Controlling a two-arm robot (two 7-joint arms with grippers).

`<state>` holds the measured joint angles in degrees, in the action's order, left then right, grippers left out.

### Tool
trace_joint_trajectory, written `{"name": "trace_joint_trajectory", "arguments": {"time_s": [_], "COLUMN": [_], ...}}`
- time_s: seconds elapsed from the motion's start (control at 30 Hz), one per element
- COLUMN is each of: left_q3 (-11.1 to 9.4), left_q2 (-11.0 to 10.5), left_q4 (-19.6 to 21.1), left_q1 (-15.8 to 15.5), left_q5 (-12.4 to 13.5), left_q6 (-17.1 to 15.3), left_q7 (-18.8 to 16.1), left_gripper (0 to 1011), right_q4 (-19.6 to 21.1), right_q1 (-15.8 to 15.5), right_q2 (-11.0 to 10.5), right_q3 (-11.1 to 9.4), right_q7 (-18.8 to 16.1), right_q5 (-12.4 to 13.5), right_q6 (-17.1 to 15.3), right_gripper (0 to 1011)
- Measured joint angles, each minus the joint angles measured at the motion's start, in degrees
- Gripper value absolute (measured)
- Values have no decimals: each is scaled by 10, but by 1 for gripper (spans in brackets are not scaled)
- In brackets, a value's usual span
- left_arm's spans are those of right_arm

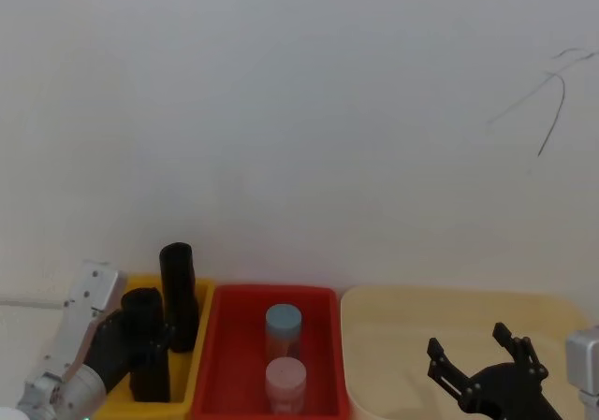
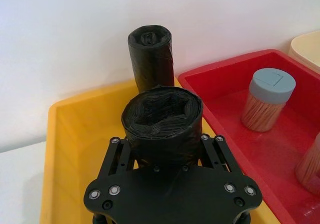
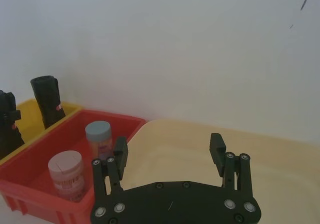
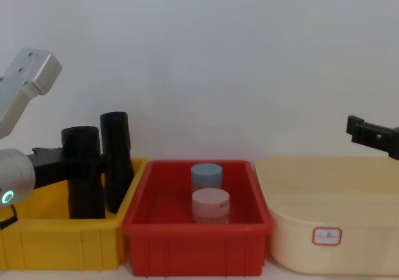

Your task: Pick up the garbage bag with the one hand and transfer it to the other hand.

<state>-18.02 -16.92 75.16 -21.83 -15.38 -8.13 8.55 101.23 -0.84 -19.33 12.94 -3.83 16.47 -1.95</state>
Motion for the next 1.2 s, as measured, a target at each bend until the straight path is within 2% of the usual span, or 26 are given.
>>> {"name": "trace_joint_trajectory", "arguments": {"time_s": [0.2, 0.37, 0.67, 0.93, 1.2], "left_q3": [2, 7, 24, 44, 55], "left_q2": [-2, -7, -20, -36, -47], "left_q4": [8, 24, 69, 107, 127], "left_q1": [3, 6, 7, -1, -9], "left_q5": [-1, -10, -46, -84, -117], "left_q6": [0, -1, -11, -16, -25], "left_q7": [6, 22, 67, 110, 144], "left_gripper": [495, 486, 486, 486, 486], "right_q4": [1, 3, 10, 23, 36], "right_q1": [1, 7, 20, 37, 54], "right_q2": [-1, -7, -23, -47, -74], "right_q3": [-1, -4, -7, -7, -2], "right_q7": [-4, -24, -72, -127, -179], "right_q5": [1, 12, 40, 74, 104], "right_q6": [-1, -8, -28, -57, -87], "right_gripper": [1000, 1000, 1000, 1000, 1000]}}
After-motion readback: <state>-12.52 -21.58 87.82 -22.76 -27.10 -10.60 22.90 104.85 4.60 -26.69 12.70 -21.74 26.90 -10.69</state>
